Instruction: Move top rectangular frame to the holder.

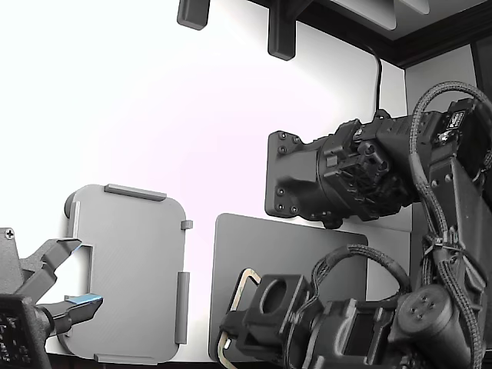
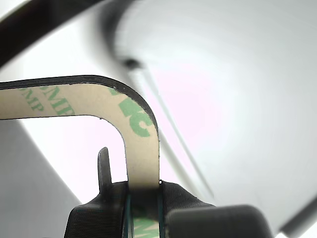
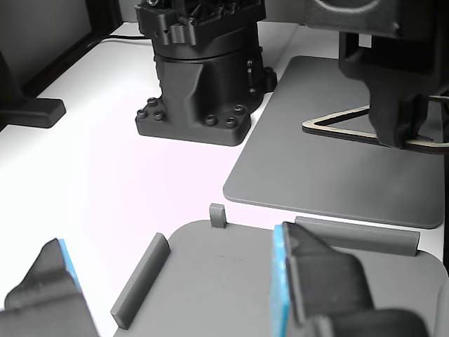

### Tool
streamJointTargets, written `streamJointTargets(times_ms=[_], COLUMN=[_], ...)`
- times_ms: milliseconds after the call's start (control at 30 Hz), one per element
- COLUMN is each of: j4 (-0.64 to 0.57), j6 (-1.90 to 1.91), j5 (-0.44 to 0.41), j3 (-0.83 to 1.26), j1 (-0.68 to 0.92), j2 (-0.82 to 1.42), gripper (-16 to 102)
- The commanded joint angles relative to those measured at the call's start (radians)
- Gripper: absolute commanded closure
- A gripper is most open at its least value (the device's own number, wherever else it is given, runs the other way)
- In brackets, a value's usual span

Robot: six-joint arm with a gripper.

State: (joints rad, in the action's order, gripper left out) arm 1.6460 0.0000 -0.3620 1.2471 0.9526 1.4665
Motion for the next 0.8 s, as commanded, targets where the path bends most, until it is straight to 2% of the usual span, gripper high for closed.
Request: streamJointTargets(times_ms=[0,400,767], j4=[0.009,0.009,0.002], j6=[0.258,0.506,0.488], j5=[-0.029,0.04,0.066], j3=[0.012,0.017,-0.114], j1=[-0.058,-0.351,-0.56], j2=[0.087,0.201,0.058], gripper=[97,97,97])
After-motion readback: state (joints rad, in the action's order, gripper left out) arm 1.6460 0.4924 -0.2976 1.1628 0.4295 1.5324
